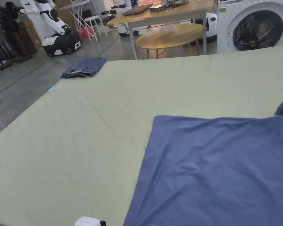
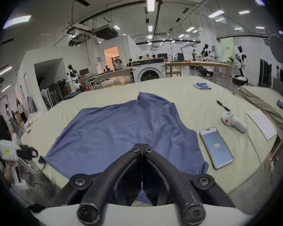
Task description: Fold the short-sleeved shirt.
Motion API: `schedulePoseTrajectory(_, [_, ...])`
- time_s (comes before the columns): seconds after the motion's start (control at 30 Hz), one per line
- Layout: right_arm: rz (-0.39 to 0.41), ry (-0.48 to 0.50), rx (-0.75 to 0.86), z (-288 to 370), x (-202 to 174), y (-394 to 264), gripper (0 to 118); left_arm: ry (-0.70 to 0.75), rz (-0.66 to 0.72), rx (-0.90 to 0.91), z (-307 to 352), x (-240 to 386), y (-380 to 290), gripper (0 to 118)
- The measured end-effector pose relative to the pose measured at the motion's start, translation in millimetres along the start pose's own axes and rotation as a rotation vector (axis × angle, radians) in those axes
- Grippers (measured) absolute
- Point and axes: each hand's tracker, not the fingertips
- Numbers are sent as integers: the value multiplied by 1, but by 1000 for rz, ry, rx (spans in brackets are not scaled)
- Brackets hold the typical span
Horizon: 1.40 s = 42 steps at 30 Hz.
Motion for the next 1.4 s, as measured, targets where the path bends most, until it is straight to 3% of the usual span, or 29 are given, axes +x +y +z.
schedulePoseTrajectory(0.13, [-22,-14,-4,4,6,0,0,-11,31,-64,-29,3,-14,18])
schedulePoseTrajectory(0.23, [-33,-40,-11,7,12,-1,0,22,-48,-90,-42,15,-16,13])
schedulePoseTrajectory(0.3, [-46,-59,-20,10,17,-3,0,2,-56,-101,-40,14,-8,0])
schedulePoseTrajectory(0.43, [-58,-101,-52,18,29,-10,1,7,-49,-140,-45,14,-8,0])
schedulePoseTrajectory(0.47, [-55,-112,-77,18,33,-13,14,8,-54,-146,-43,21,-7,0])
schedulePoseTrajectory(0.5, [-57,-118,-79,18,36,-16,53,11,-55,-154,-44,22,-6,0])
schedulePoseTrajectory(0.53, [-59,-135,-99,17,41,-20,78,17,-57,-162,-46,23,-5,0])
schedulePoseTrajectory(0.57, [-70,-162,-148,16,47,-27,84,25,-63,-171,-46,25,-5,0])
schedulePoseTrajectory(0.7, [-95,-225,-196,21,52,-43,83,47,-104,-174,-46,31,-7,0])
schedulePoseTrajectory(0.8, [-162,-227,-251,13,65,-58,82,51,-98,-174,-43,40,-4,0])
schedulePoseTrajectory(0.83, [-177,-216,-256,7,69,-64,74,50,-93,-175,-43,40,-4,0])
schedulePoseTrajectory(0.87, [-187,-201,-277,1,72,-67,56,49,-91,-176,-42,36,-4,0])
schedulePoseTrajectory(0.9, [-185,-188,-297,-6,73,-69,24,47,-89,-177,-42,35,-3,0])
schedulePoseTrajectory(1.0, [-176,-181,-321,-24,71,-77,5,35,-65,-171,-42,27,-5,0])
schedulePoseTrajectory(1.1, [-129,-205,-293,-20,64,-69,5,20,-24,-152,-37,24,-5,0])
schedulePoseTrajectory(1.23, [-92,-150,-208,-16,54,-26,5,-72,86,-47,-13,30,35,0])
schedulePoseTrajectory(1.4, [-18,-80,-143,-81,60,38,5,-83,-23,62,-56,20,106,0])
